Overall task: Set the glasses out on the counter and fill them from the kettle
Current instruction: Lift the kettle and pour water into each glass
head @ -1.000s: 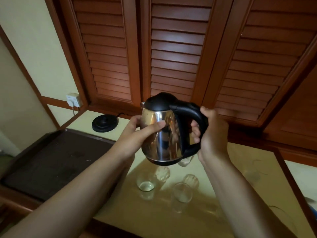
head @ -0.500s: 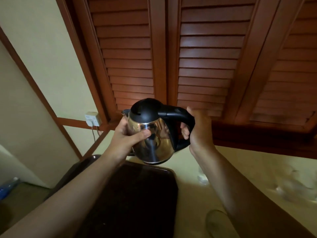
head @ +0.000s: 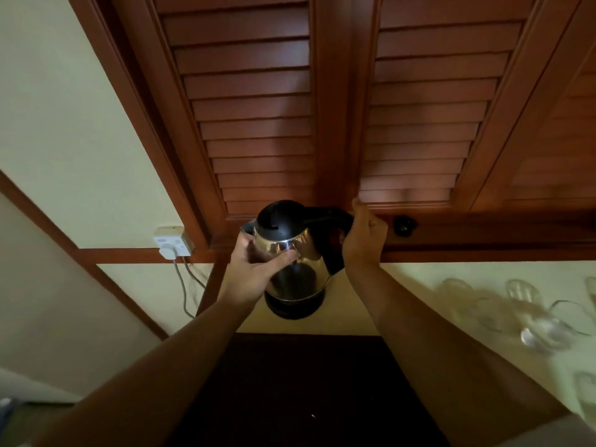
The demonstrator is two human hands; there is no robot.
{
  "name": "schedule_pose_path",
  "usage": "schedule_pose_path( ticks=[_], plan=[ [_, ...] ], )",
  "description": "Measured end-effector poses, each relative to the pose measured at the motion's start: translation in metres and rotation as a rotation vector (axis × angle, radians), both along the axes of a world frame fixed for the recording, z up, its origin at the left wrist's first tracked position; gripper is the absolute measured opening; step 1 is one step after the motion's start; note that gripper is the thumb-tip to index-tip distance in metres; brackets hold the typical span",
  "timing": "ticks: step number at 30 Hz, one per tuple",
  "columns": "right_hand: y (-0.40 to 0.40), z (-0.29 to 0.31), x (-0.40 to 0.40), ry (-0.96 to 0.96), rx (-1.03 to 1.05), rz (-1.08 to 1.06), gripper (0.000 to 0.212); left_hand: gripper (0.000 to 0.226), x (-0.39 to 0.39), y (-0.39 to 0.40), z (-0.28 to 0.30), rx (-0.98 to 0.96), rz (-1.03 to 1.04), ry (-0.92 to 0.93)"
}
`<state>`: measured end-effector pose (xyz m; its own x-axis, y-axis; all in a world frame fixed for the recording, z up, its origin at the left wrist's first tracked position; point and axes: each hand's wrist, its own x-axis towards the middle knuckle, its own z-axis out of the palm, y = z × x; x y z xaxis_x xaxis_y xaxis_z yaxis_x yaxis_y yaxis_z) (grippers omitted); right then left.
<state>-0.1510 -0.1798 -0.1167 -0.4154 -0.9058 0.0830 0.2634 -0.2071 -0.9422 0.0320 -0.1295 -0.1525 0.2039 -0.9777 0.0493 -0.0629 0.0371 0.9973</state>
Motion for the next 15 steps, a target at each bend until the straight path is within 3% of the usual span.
schedule_pose_path(
  ticks=[4, 9, 12, 15],
  plan=[
    [-0.014, -0.019, 0.011, 0.024, 0.114, -0.03, 0.052, 0.051, 0.01, -0.017, -0.02, 0.076, -0.016, 0.0],
    [-0.019, -0.03, 0.014, -0.021, 0.22, -0.024, 0.038, 0.073, 0.013, -0.023, -0.027, 0.049, -0.037, -0.001],
    [-0.013, -0.029, 0.014, -0.014, 0.209, 0.01, 0.033, 0.063, 0.011, -0.016, -0.033, 0.024, -0.032, -0.011],
    [-0.003, -0.033, 0.01, -0.026, 0.148, 0.033, 0.034, 0.068, 0.009, -0.011, -0.041, -0.008, -0.053, -0.057]
  ],
)
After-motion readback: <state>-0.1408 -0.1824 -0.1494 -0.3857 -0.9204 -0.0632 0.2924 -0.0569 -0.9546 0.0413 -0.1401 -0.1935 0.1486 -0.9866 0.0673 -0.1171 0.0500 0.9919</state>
